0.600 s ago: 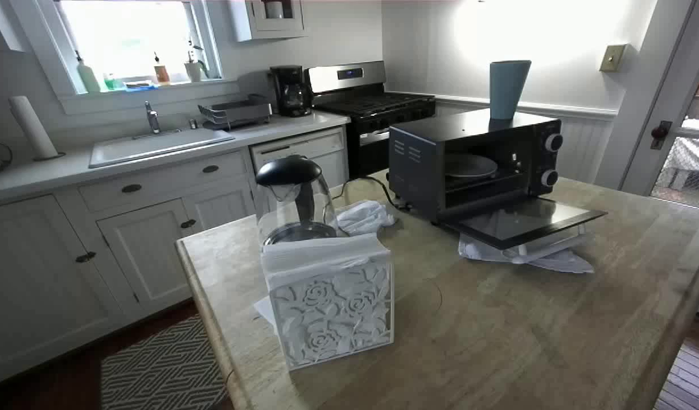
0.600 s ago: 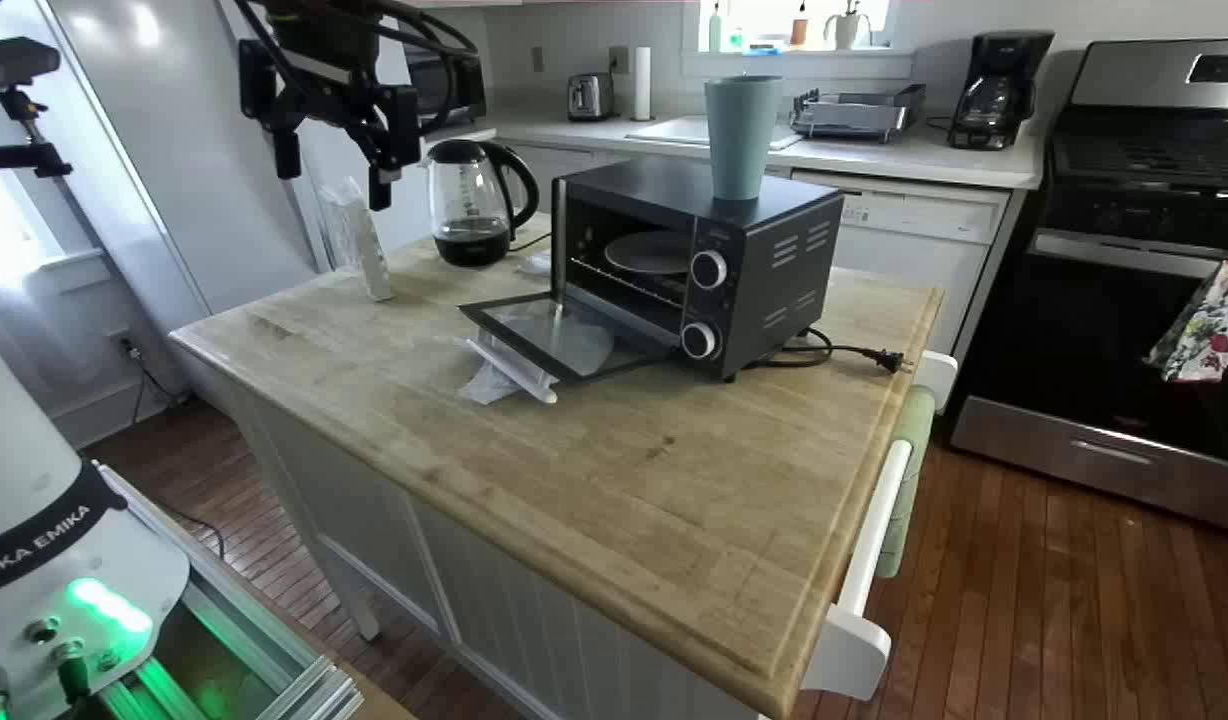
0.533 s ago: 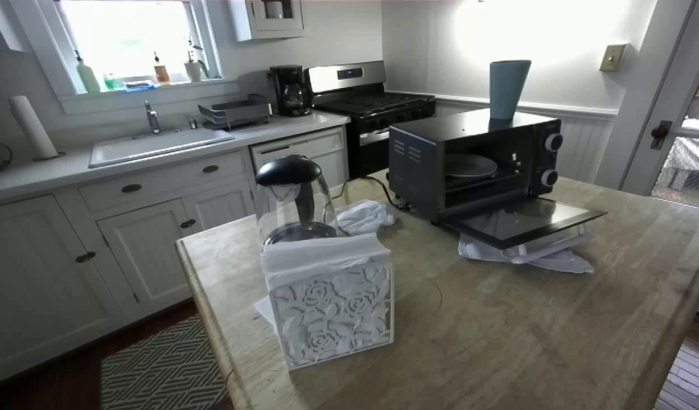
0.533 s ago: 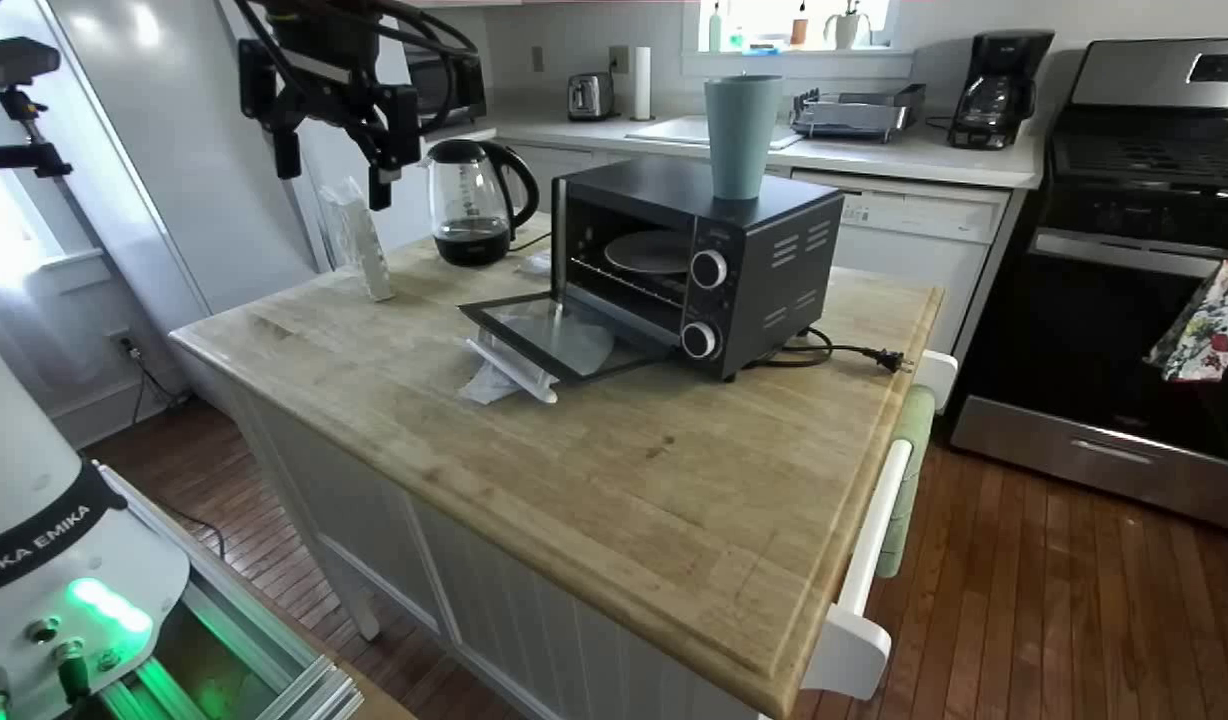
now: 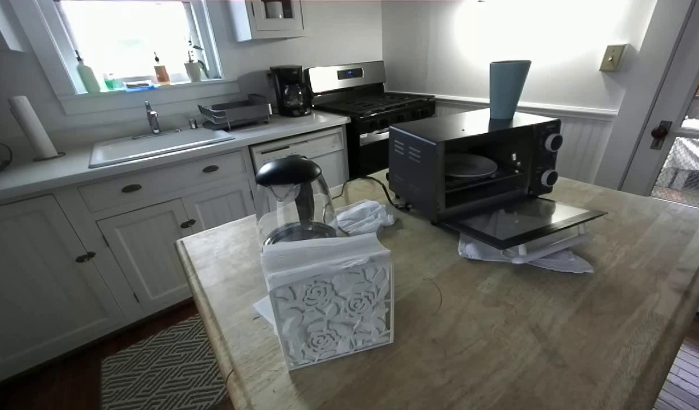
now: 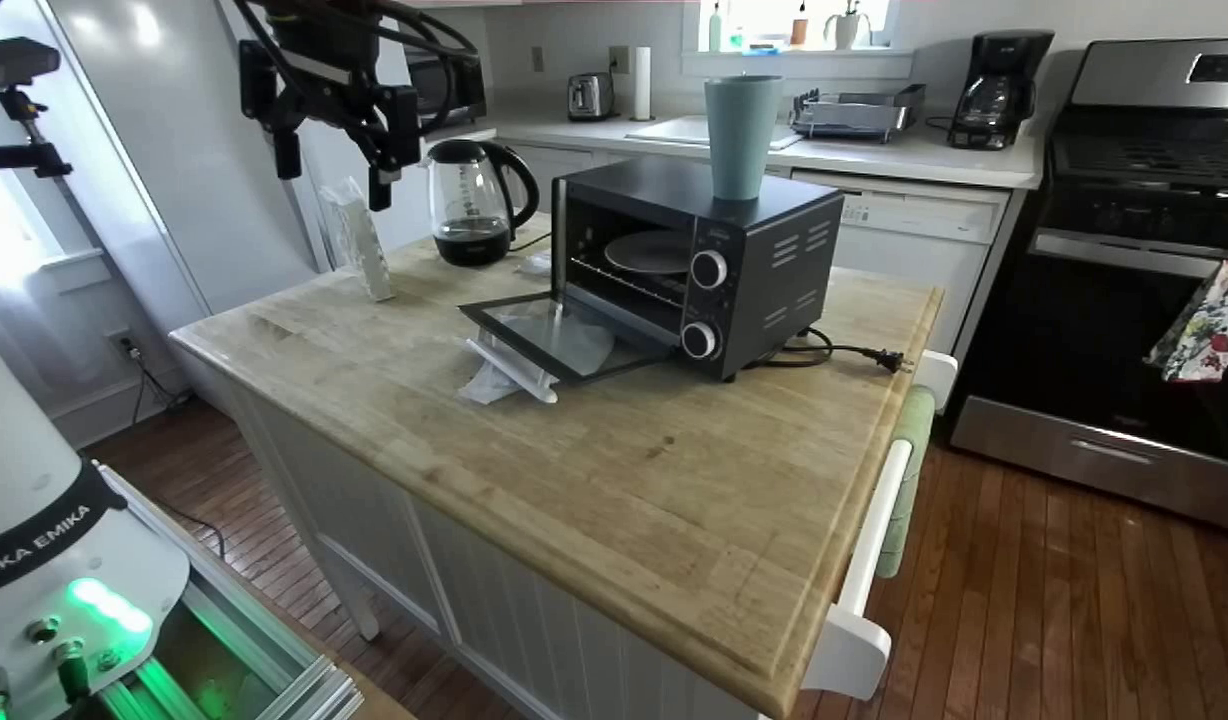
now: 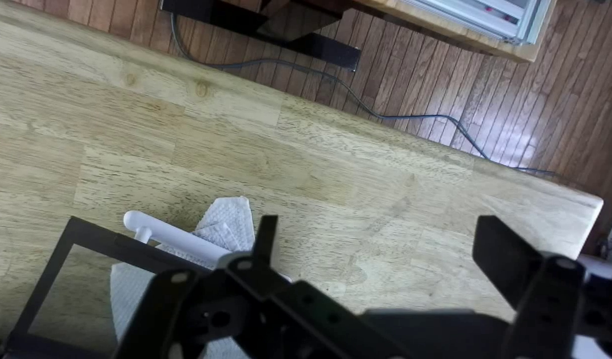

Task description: Close the mini oven

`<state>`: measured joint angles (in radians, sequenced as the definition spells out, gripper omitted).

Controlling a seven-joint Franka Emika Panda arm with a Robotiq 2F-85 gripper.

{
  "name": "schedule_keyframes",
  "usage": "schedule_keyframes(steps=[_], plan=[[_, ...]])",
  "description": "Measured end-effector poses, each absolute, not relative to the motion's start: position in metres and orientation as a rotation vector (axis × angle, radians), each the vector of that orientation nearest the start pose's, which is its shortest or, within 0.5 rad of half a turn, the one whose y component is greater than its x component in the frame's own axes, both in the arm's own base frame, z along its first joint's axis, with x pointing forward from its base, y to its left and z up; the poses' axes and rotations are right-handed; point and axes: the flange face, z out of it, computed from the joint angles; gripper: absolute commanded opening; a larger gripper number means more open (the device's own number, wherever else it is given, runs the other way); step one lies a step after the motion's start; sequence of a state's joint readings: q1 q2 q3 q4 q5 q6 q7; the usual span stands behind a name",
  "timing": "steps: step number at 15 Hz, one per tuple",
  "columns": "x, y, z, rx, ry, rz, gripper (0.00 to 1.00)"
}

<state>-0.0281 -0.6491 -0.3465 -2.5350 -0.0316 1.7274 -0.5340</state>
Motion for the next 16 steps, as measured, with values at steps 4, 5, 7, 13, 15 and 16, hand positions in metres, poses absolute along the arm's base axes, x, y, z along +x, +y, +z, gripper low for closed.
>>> schedule_keyframes(steps=[4, 5, 7, 13, 15, 16], plan=[[0.325, -0.159, 0.435, -2.842, -0.128, 0.149, 1.0], [0.33, -0.171, 0.424, -2.828, -0.055, 0.139, 1.0], [0.34, -0.198, 0.401, -2.8, 0.096, 0.101, 1.0], [0.356, -0.258, 0.335, -2.638, 0.5, 0.007, 1.0], [0.36, -0.274, 0.318, -2.617, 0.579, -0.045, 1.0], [0.362, -0.282, 0.31, -2.631, 0.609, -0.068, 1.0]])
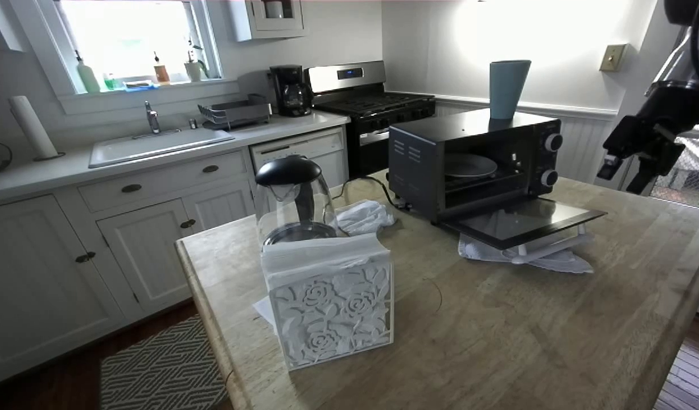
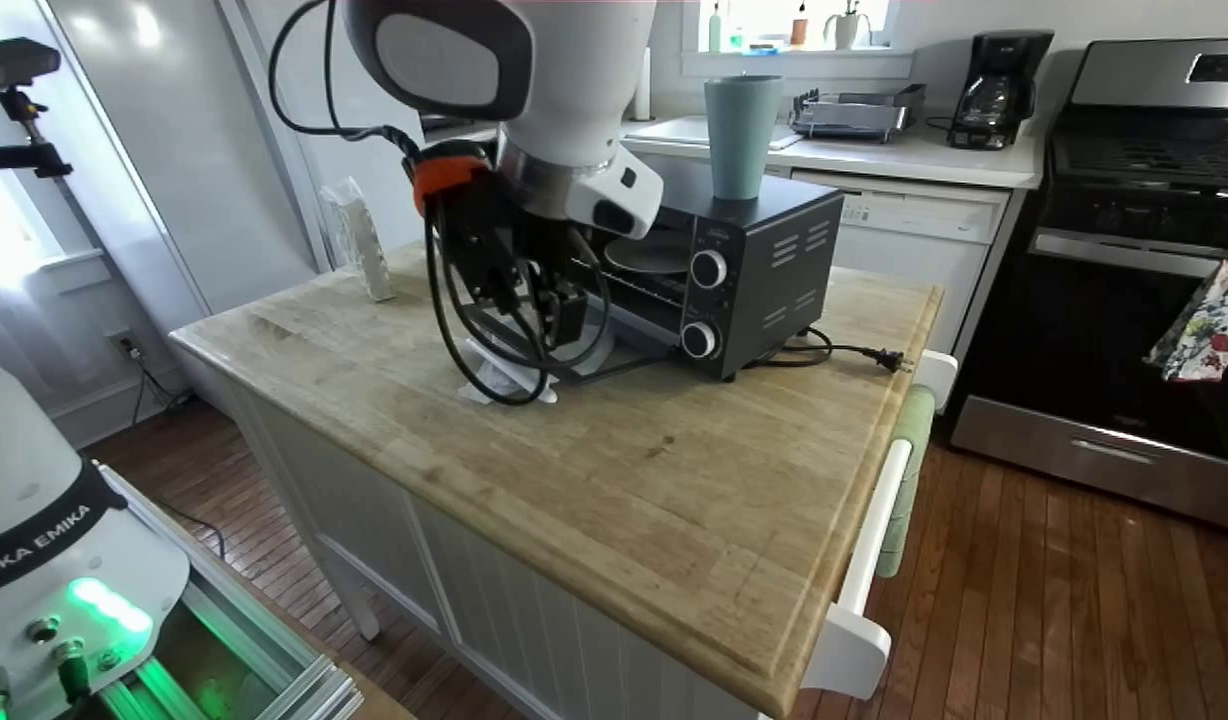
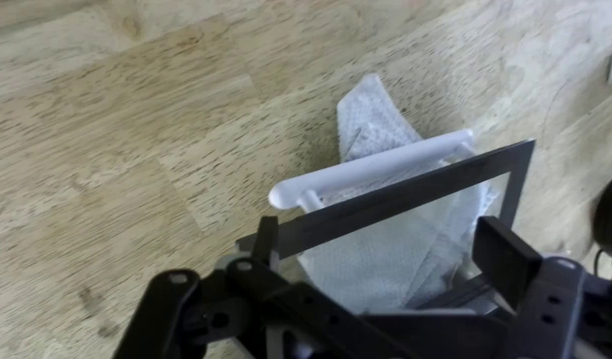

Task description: Close the mini oven

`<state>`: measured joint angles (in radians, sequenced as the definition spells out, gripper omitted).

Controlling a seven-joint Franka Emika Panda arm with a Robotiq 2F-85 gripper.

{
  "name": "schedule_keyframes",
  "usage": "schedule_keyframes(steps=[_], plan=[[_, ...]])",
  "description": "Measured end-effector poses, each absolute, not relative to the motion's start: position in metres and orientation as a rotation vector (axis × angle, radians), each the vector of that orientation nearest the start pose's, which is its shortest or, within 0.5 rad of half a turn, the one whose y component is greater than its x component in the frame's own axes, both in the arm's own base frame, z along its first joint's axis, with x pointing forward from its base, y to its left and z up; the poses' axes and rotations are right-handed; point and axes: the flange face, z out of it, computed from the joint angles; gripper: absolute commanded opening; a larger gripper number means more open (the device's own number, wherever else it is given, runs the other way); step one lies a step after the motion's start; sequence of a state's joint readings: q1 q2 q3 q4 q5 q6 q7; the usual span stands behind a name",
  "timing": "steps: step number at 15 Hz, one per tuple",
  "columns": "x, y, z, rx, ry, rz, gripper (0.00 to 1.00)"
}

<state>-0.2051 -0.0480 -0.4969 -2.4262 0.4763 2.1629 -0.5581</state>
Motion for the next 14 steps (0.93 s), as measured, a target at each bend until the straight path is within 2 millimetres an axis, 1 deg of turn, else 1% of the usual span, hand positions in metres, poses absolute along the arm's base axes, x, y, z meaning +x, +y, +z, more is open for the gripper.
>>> schedule_keyframes(steps=[1, 3, 9, 11, 14], plan=[[0.364, -0.288, 0.302, -2.646, 0.63, -0.075, 1.0], [0.368, -0.292, 0.294, -2.656, 0.646, -0.066, 1.0], [0.371, -0.293, 0.294, -2.659, 0.65, -0.069, 1.0], [0.368, -0.297, 0.293, -2.654, 0.674, -0.067, 1.0], [0.357, -0.313, 0.29, -2.642, 0.734, -0.067, 1.0]])
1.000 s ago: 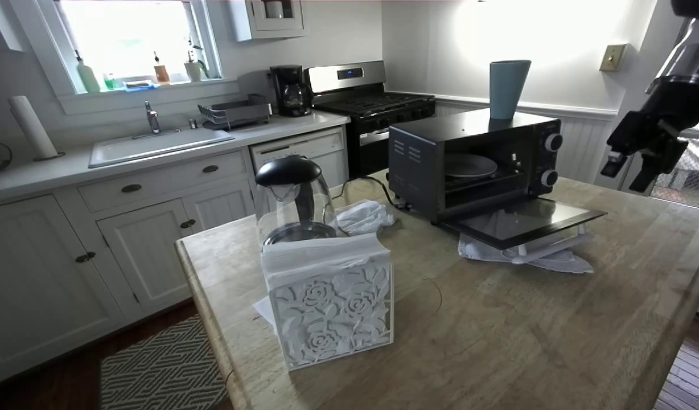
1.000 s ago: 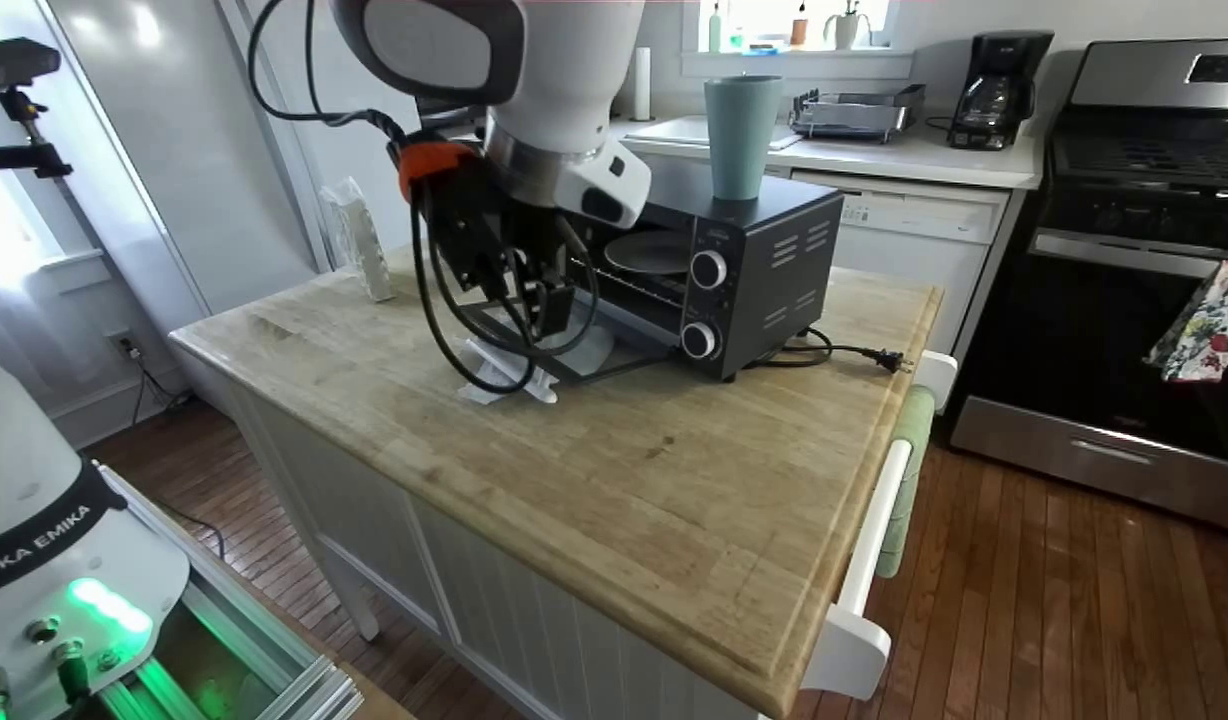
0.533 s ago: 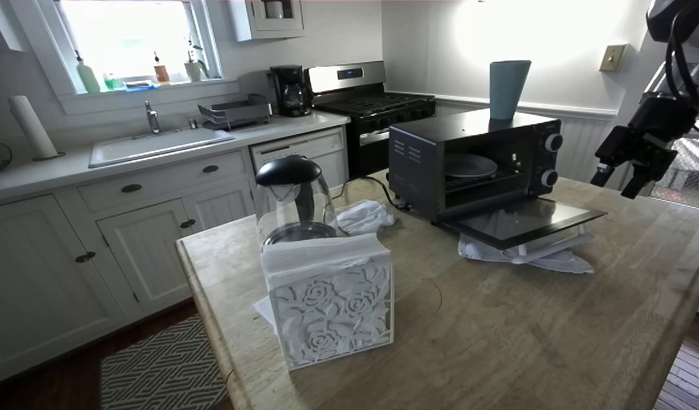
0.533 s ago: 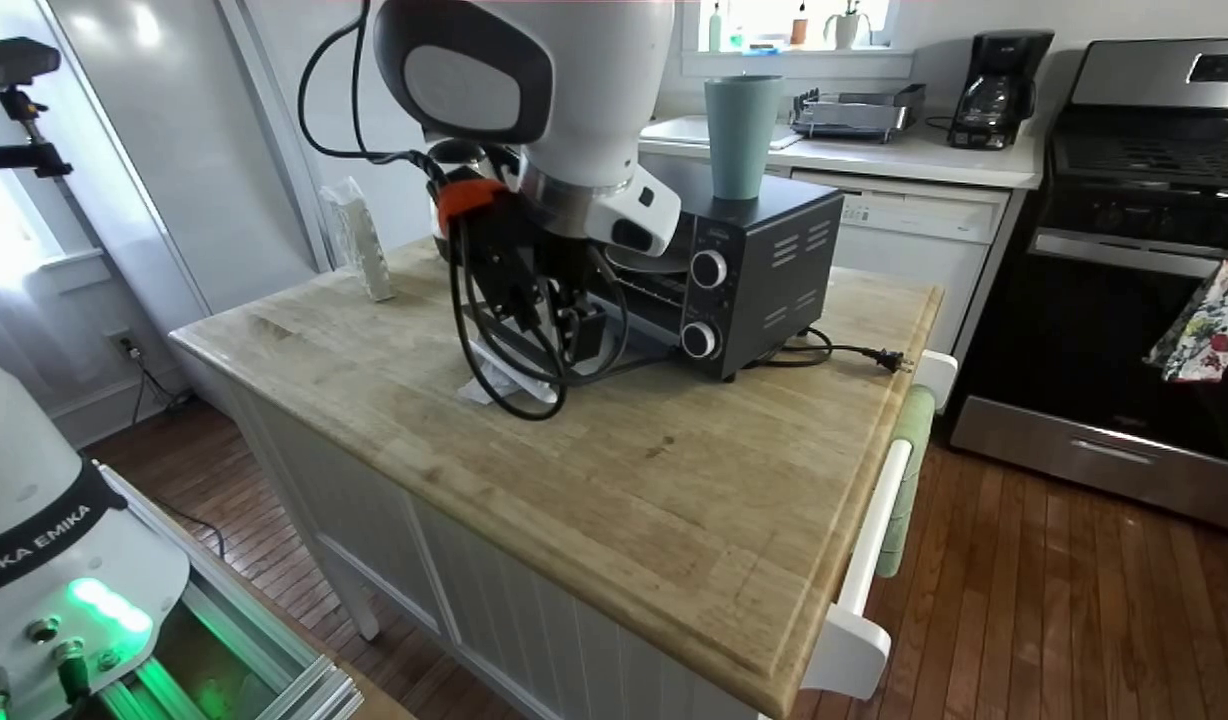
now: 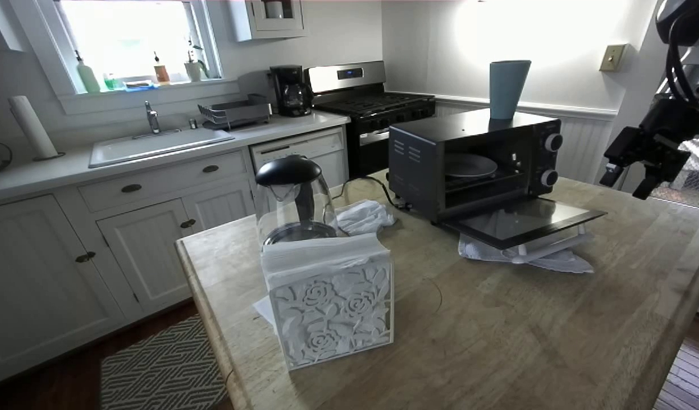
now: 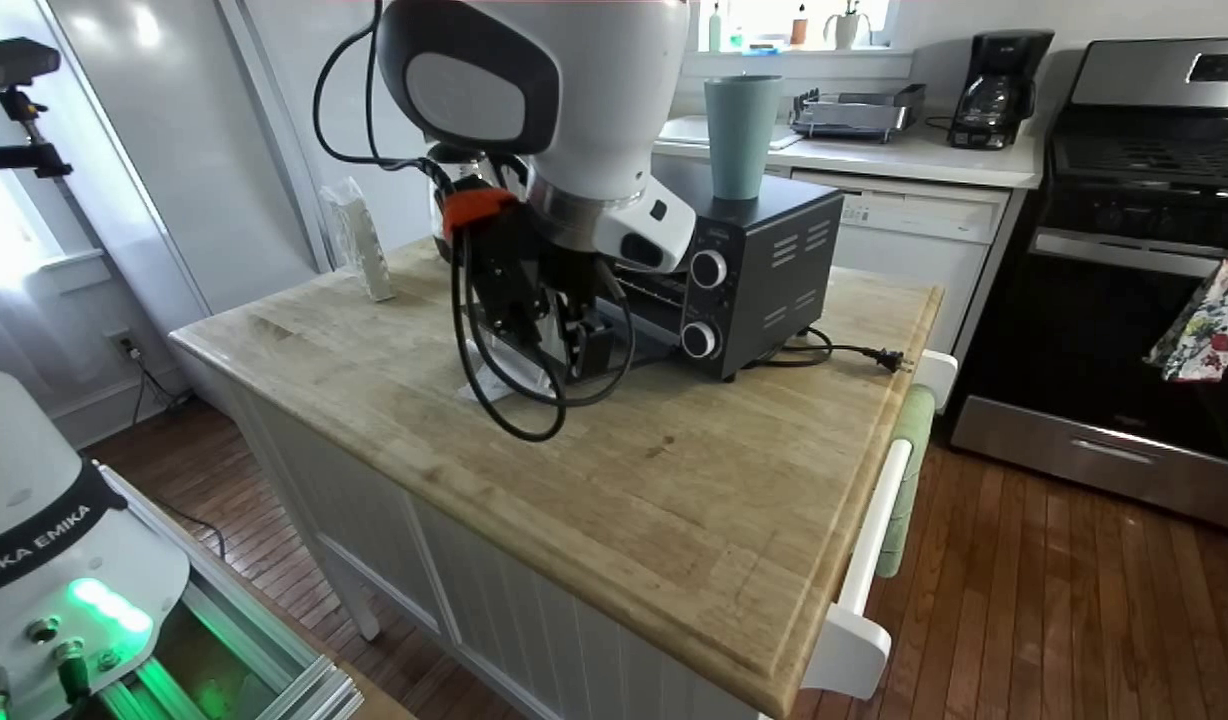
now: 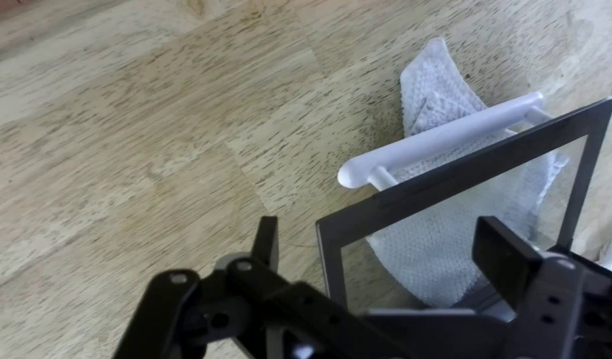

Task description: Close the mini oven

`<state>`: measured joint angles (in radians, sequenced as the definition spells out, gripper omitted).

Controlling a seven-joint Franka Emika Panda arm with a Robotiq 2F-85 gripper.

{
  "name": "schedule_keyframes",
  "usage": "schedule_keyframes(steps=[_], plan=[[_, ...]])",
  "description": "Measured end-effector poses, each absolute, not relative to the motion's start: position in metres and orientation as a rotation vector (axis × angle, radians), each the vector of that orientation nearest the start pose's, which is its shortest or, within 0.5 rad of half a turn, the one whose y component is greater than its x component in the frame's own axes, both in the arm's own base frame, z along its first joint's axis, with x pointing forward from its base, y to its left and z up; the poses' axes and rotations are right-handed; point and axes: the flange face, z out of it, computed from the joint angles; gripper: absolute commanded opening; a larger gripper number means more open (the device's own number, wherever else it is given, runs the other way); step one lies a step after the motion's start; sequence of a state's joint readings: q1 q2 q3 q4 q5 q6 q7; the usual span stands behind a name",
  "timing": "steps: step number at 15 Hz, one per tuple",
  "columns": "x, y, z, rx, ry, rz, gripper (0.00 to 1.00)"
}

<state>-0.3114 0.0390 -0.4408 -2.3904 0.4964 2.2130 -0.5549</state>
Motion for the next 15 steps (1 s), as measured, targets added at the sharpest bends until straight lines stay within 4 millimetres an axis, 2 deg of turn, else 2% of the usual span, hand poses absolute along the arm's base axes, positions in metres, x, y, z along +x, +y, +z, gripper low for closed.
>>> schedule_keyframes(steps=[2, 3, 5, 9, 14, 15], plan=[[0.349, -0.327, 0.286, -2.635, 0.778, -0.064, 1.0], [0.346, -0.333, 0.283, -2.631, 0.798, -0.059, 0.75], [0.343, -0.344, 0.276, -2.619, 0.833, -0.044, 0.66], [0.344, -0.358, 0.258, -2.577, 0.887, -0.011, 0.38], [0.354, -0.365, 0.234, -2.495, 0.903, 0.023, 0.02], [0.357, -0.365, 0.229, -2.47, 0.897, 0.025, 0.01]])
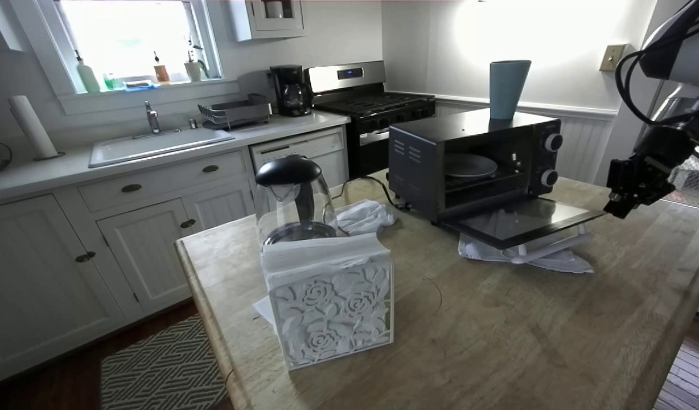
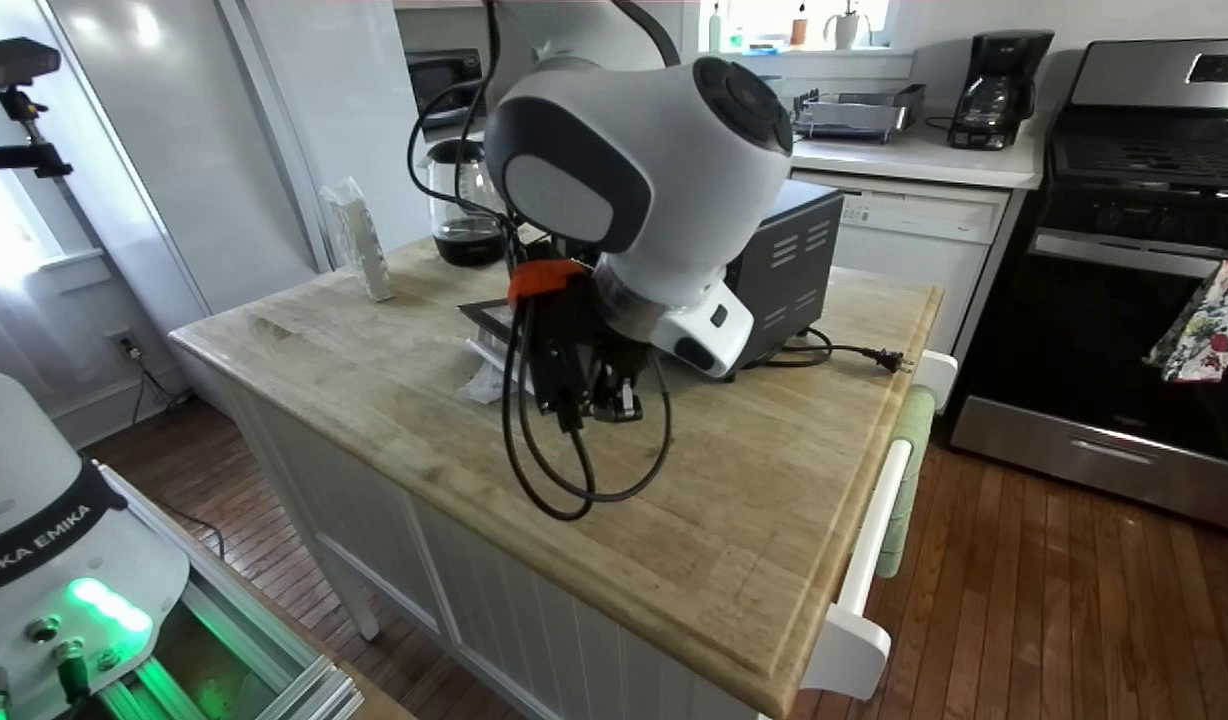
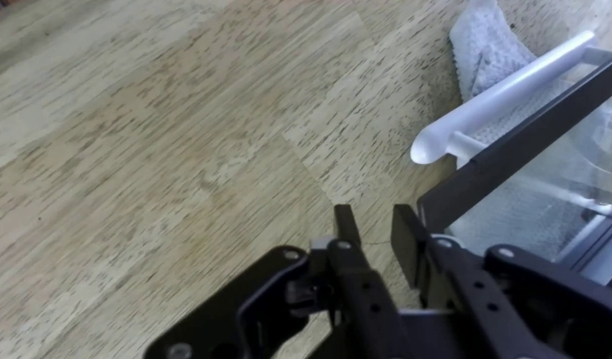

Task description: Close the mini oven

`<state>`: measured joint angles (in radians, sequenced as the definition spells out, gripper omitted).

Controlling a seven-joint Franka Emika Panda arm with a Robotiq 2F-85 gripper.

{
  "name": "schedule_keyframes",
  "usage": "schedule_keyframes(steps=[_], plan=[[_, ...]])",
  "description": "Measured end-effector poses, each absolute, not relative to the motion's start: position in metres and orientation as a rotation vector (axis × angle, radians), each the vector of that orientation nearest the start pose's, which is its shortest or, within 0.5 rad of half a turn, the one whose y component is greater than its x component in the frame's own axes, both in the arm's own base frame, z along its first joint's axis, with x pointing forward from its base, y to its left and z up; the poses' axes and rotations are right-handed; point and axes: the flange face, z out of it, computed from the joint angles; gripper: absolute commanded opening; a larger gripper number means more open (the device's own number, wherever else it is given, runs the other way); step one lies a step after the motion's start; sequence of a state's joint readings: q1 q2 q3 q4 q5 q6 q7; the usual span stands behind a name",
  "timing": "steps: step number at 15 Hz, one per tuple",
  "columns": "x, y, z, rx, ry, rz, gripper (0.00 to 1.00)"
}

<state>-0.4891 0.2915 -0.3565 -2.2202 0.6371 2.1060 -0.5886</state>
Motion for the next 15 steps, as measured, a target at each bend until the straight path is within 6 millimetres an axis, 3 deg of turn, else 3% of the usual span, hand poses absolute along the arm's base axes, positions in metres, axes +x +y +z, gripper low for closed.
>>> schedule_keyframes(steps=[9, 15], plan=[[0.376, -0.371, 0.192, -2.295, 0.824, 0.095, 0.0], [0.377, -0.386, 0.191, -2.185, 0.772, 0.082, 0.0]])
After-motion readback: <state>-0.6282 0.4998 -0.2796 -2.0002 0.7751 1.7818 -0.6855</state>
